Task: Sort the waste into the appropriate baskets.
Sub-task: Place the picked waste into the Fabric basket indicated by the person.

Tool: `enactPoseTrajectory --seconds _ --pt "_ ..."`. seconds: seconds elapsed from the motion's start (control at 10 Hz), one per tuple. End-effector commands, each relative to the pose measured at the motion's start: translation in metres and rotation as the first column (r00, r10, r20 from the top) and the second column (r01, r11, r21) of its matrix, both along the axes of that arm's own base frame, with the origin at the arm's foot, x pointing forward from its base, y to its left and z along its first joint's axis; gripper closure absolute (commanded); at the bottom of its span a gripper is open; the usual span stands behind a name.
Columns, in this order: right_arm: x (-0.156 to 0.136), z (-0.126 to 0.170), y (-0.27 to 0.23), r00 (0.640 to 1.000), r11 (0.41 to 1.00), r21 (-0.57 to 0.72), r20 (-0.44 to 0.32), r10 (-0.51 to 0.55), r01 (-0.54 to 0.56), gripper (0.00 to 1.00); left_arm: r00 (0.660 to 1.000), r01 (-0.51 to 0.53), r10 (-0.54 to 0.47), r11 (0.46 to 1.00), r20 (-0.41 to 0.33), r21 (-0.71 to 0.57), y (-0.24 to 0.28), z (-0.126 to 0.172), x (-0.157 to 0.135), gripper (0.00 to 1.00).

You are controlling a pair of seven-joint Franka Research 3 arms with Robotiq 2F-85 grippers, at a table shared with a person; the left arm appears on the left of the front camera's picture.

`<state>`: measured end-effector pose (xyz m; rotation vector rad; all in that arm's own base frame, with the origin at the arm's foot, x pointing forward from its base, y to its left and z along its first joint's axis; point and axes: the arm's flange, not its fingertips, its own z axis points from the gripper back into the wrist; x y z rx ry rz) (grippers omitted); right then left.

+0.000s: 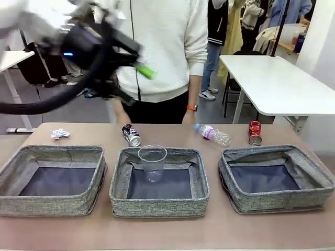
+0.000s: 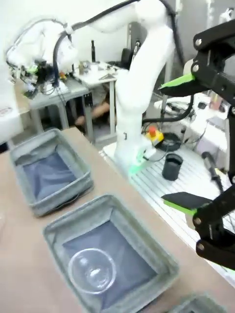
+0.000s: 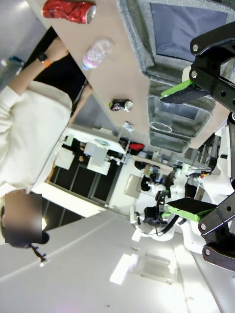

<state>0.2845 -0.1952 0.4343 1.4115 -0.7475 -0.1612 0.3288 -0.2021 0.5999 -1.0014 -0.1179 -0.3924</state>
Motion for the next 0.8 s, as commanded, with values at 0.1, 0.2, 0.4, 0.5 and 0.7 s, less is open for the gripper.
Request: enactPoseTrajectory --seconds 0.1,0.2,0.4,0.5,0.7 --pt "0.003 0.002 0.001 0.999 1.000 0.001 0.035 -0.008 0.008 0.00 0.978 -0.185 0.176 0.980 -0.116 -0.074 0.118 -0.047 -0.013 0.00" --pt "0.003 0.002 0.001 0.999 1.000 0.001 0.035 -0.008 0.008 0.00 0.985 -0.148 0.128 0.972 -0.118 -0.184 0.169 -0.063 -0.013 0.00" --pt "0.003 0.002 0.001 0.999 1.000 0.001 0.035 -0.008 0.008 0.00 0.986 -0.167 0.156 0.877 -0.063 -0.451 0.276 -0.110 -0.024 0.00" --pt "0.003 0.002 0.001 0.999 1.000 0.001 0.035 -0.008 0.008 0.00 0.975 -0.222 0.175 0.842 -0.139 -0.491 0.306 -0.127 -0.036 0.00" --pt "0.003 0.002 0.001 0.999 1.000 0.001 0.035 -0.008 0.008 0.00 0.963 -0.230 0.267 0.778 -0.024 -0.585 0.336 -0.146 -0.062 0.00"
